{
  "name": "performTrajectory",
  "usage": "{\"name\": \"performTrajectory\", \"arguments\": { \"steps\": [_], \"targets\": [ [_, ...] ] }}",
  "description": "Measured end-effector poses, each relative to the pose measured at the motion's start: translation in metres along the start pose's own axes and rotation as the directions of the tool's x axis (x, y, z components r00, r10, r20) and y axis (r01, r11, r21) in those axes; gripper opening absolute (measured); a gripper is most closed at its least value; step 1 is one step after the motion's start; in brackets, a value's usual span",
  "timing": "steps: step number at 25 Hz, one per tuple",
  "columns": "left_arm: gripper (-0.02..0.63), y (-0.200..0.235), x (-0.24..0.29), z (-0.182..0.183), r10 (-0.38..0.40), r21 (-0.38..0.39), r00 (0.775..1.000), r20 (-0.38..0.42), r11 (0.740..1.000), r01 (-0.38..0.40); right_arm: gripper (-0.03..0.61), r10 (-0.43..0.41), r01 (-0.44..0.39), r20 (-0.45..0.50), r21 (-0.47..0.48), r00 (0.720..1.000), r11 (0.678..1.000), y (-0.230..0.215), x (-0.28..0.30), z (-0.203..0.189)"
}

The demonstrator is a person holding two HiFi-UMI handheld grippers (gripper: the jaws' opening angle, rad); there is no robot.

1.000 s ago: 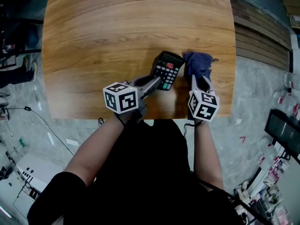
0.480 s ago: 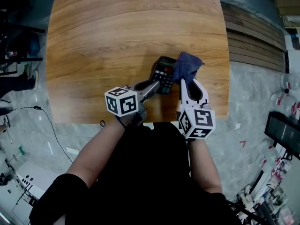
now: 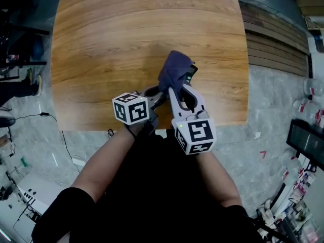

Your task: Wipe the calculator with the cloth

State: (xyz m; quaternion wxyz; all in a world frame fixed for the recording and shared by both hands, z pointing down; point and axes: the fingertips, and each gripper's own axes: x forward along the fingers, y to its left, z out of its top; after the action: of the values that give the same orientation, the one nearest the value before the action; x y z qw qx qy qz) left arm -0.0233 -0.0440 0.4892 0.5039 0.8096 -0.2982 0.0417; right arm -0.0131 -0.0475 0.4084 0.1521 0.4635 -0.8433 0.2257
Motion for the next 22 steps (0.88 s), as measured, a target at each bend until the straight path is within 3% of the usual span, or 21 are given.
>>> {"name": "performTrajectory", "arguments": {
  "steps": [4,8,13,22],
  "targets": [
    [0.069,0.001,-0.003,0.002,-0.003,-0.007,1.000,0.013,1.000,0.003,0.077,0.019,-0.019,-0.022,-0.011,1.000,1.000,0.008,0.004,-0.011],
    [0.069,-0.001,-0.005,0.004,-0.012,-0.015,1.000,0.021,1.000,0.012,0.077,-0.014,0.014,-0.051,0.010,0.999,1.000,-0.005,0.005,-0.028],
    [0.069,0.000,-0.008,0.009,-0.030,-0.061,0.998,0.059,0.998,0.033,0.077,-0.087,0.089,-0.095,0.025,0.992,0.996,-0.034,0.003,-0.050],
    [0.069,0.001,-0.015,0.034,-0.023,-0.030,0.993,0.113,0.999,0.027,0.077,-0.258,0.277,-0.195,0.073,0.946,0.958,-0.105,-0.024,-0.103]
  ]
}}
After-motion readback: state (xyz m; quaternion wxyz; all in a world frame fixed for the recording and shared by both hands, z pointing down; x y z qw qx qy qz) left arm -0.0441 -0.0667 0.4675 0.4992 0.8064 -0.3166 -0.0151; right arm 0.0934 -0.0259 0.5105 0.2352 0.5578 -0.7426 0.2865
